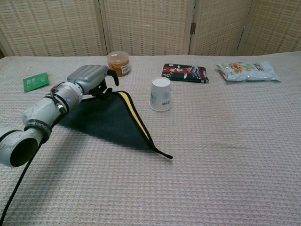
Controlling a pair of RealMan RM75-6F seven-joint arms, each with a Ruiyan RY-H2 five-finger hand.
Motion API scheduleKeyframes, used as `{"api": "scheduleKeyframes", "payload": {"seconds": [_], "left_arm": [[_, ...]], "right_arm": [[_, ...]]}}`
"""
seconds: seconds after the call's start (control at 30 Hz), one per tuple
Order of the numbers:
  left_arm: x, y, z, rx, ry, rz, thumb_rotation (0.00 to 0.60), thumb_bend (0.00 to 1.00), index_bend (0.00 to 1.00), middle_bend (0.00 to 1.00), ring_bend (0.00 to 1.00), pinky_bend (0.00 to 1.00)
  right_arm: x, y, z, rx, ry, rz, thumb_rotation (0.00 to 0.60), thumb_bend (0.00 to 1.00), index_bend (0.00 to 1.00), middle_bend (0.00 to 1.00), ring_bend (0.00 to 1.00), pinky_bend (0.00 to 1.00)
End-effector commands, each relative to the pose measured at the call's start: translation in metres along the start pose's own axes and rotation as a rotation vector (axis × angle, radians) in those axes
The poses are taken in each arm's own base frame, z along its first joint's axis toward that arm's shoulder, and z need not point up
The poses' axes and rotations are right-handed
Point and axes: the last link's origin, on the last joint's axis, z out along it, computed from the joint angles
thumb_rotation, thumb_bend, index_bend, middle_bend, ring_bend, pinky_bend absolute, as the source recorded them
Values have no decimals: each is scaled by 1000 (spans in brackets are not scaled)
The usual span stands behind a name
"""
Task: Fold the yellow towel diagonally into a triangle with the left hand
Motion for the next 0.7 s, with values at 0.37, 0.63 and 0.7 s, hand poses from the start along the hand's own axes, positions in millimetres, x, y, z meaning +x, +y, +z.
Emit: {"api": "scheduleKeyframes", "payload": {"seconds": [0.37, 0.63, 0.7], "left_arm": [[36, -23, -22, -66, 257, -4, 600, 489, 195, 916, 948, 995], [44, -71, -121, -169, 294, -11, 600, 358, 170, 454, 414, 354], [60, -90, -186, -129, 271, 13, 600, 337, 164, 391, 329, 265]], "right_arm": [[0, -7, -4, 38, 1, -1, 600, 447, 0, 0, 0, 0], [4, -14, -9, 68, 26, 3, 600, 446, 0, 0, 0, 0], [6, -20, -11, 79, 44, 11, 600, 447, 0, 0, 0, 0]]}}
